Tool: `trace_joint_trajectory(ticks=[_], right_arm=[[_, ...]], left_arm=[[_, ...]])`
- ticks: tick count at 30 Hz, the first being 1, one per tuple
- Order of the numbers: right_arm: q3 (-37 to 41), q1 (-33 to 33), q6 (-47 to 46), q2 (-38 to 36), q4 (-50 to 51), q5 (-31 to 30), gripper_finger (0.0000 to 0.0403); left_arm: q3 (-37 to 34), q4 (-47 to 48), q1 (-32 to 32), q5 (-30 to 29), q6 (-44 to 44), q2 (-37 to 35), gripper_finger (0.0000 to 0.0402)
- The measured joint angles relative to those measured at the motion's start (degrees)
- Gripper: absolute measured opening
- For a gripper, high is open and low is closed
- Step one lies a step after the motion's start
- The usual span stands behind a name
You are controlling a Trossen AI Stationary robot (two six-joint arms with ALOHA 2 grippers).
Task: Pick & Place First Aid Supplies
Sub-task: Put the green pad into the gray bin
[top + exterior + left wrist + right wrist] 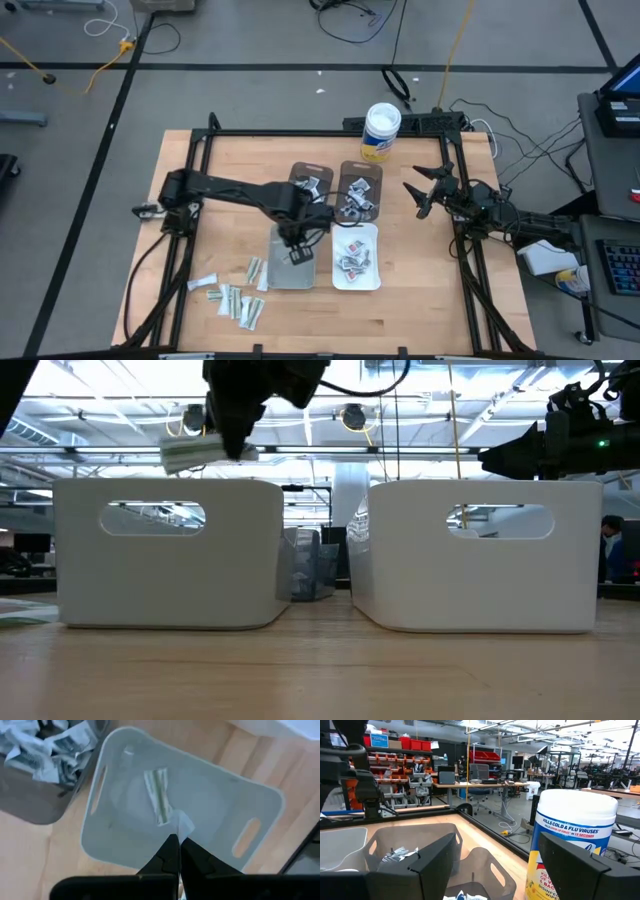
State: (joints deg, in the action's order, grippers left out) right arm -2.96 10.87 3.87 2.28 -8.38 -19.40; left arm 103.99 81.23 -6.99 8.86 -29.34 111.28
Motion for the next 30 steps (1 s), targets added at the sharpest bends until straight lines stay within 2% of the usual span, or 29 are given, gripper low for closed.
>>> trace_joint_trajectory(ticks=[3,7,13,24,30], right_arm=[[-0.01,0.01,0.0,0.0,0.0,0.0,0.0279],[0.0,0.02,0.01,0.0,0.0,0.0,0.0279],[-0.01,0.01,0.0,0.0,-0.07,0.01,0.0279],[0.0,0.01,-0.01,0.01,0.0,0.01,0.0279],[-0.01,0.01,-0.01,0.0,0.0,0.0,0.0279]], left_arm=[[1.54,-0.31,-0.05,-0.07,0.28,0.9,0.0008],[-0.04,-1.81,-0.16,-0.76,-0.71,1.52,0.0004],[-4.78,-5.98,-0.34,-1.42,-1.18,2.87,0.001],[-16.24,-21.19,-0.5,-1.38,-3.97,2.89,0.0008],[-17.32,-21.65,-0.65,-1.31,-4.3,2.87,0.0004]])
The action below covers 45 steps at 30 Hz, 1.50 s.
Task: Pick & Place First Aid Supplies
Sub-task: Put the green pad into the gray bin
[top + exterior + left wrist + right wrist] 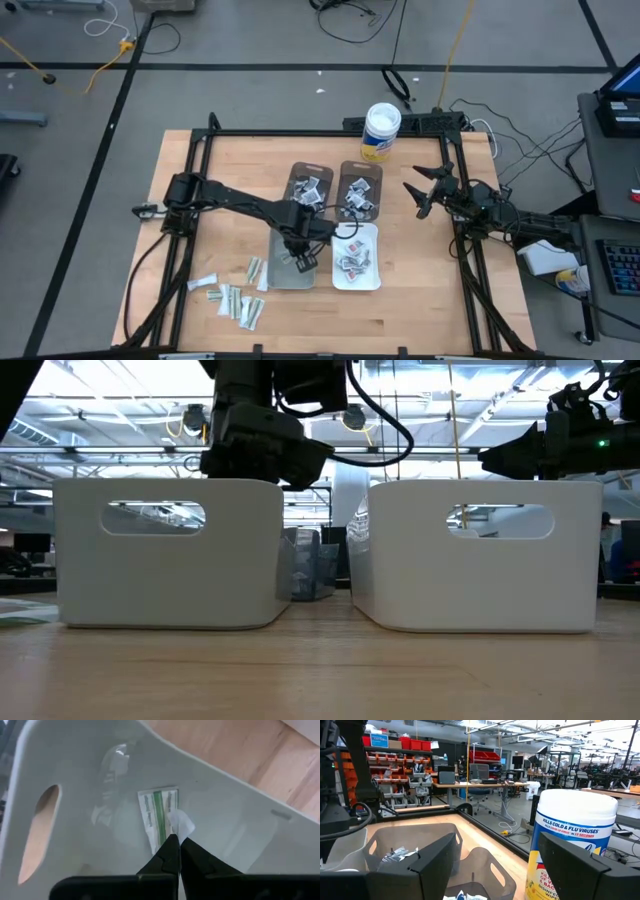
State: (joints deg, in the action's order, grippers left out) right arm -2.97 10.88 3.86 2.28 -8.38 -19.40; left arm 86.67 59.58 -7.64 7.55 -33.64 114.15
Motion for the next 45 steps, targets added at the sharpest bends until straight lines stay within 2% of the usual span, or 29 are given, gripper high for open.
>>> trace_joint_trajectory(ticks=[2,5,11,15,20,26,33,40,45], right_arm=[[0.01,-0.01,0.01,0.0,0.0,0.01,0.0279],[0.0,0.02,0.0,0.0,0.0,0.0,0.0279],[0.01,-0.01,0.01,0.0,0.0,0.01,0.0279],[0.01,0.01,0.0,0.0,0.0,0.02,0.0279],[-0.01,0.02,0.0,0.01,0.0,0.02,0.0279],[0.01,0.0,0.01,0.0,0.0,0.02,0.0279],[0.0,-0.01,0.01,0.0,0.0,0.0,0.0279],[-0.01,-0.01,0.0,0.0,0.0,0.0,0.0279],[-0.02,-0.01,0.0,0.0,0.02,0.0,0.0279]], left_arm=[[0.0,-0.01,0.0,0.11,-0.06,0.0,0.0017],[0.0,0.03,-0.04,1.22,0.27,0.0,0.0058],[0.0,0.1,-0.04,1.58,0.33,-0.03,0.018],[0.0,0.55,-0.3,1.68,1.0,-2.07,0.0246],[0.04,0.83,-0.39,1.53,-6.38,-7.1,0.0296],[0.09,2.3,-0.33,1.02,-19.83,-11.83,0.0316],[0.11,9.83,-1.11,3.16,-35.23,-14.12,0.0299],[-0.16,9.8,-2.25,2.89,-37.38,-14.14,0.0283],[-6.25,5.84,-6.04,3.49,-41.27,-16.62,0.029]])
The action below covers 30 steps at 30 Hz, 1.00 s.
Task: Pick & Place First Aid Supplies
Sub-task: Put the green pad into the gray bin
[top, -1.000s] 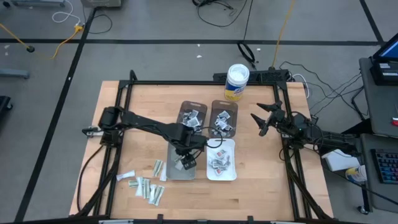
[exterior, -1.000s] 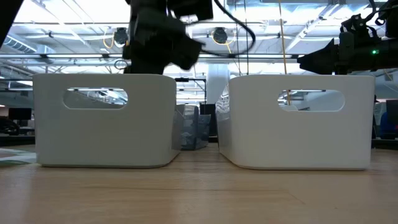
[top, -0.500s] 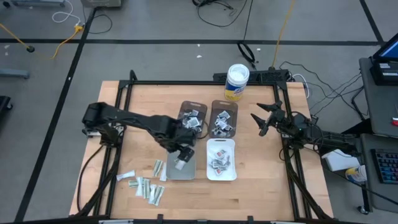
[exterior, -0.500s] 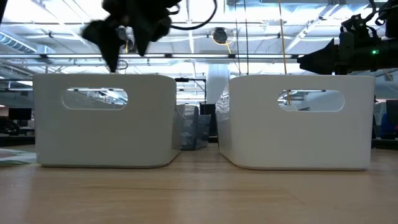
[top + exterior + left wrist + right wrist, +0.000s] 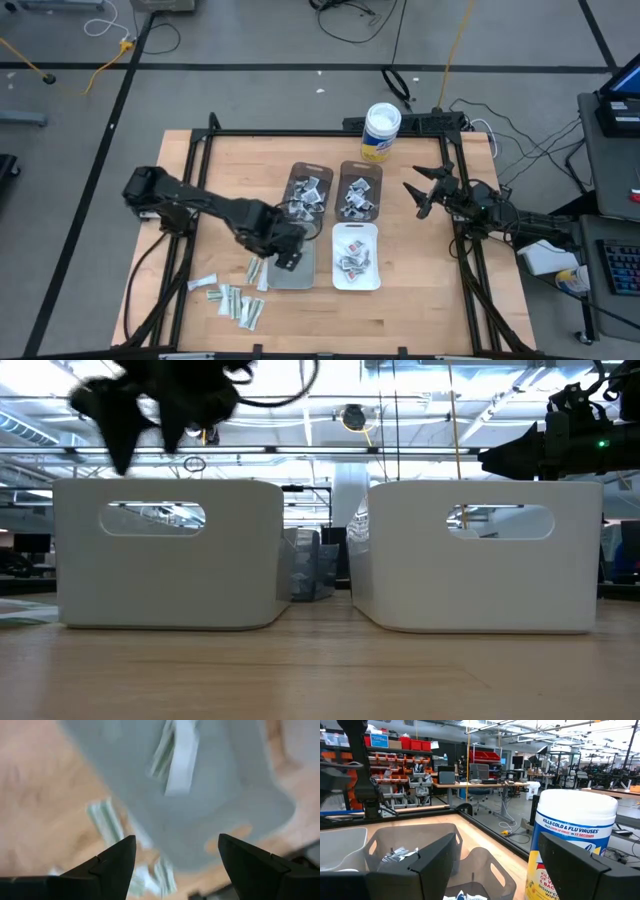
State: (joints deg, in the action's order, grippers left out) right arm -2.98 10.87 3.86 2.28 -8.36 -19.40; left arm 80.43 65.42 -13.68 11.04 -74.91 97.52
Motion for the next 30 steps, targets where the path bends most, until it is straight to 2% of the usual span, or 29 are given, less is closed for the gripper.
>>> trace_joint_trajectory(ticks=[16,23,30], right_arm=[[0.02,0.0,0.0,0.02,-0.04,0.01,0.0279],[0.0,0.01,0.0,0.02,-0.02,0.01,0.0279],[0.0,0.0,0.0,0.04,-0.02,0.0,0.0279]], left_arm=[[-17.97,-5.46,-12.12,1.17,-17.86,-13.18,0.0299],[-19.08,-6.41,-13.19,0.7,-19.08,-12.99,0.0299],[-24.02,-17.59,-13.42,1.43,-18.47,-7.71,0.0299]])
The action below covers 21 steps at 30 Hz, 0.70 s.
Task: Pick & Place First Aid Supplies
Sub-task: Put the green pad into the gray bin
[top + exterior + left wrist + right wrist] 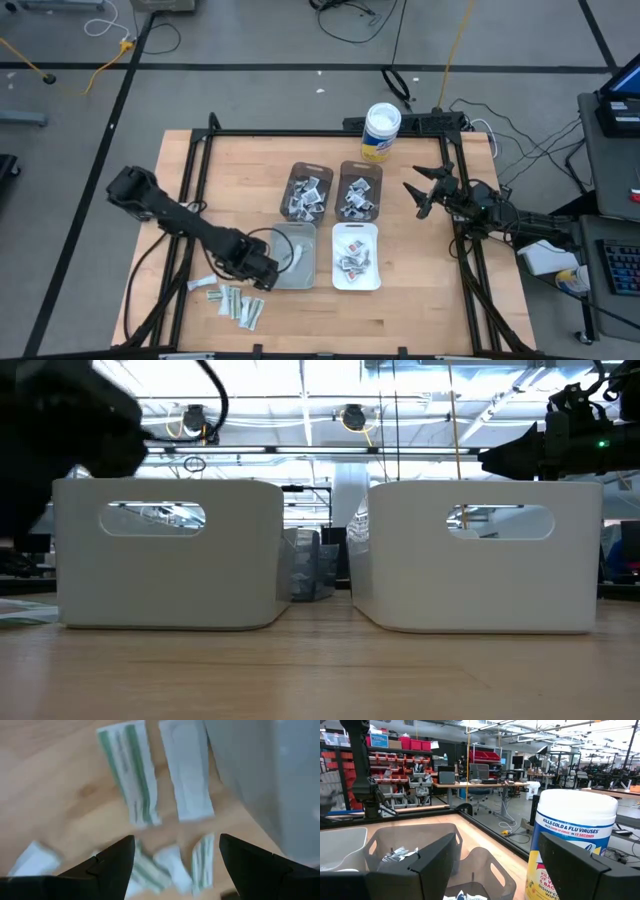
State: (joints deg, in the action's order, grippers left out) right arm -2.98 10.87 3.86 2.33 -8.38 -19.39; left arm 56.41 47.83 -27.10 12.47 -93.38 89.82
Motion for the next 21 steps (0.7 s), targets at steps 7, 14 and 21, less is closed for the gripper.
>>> trace_joint_trajectory(ticks=[7,14,21], right_arm=[[0.02,0.02,0.02,0.0,-0.02,0.0,0.0279],[0.02,0.01,0.0,0.0,0.0,0.0,0.0279],[0.01,0.01,0.02,0.0,0.01,0.07,0.0279]], left_arm=[[-3.58,-4.53,-0.08,-0.36,-0.26,3.66,0.0299],[-6.05,-6.0,-0.1,-2.53,0.89,3.72,0.0299],[-8.27,-6.04,-0.26,-2.1,0.45,3.85,0.0296]])
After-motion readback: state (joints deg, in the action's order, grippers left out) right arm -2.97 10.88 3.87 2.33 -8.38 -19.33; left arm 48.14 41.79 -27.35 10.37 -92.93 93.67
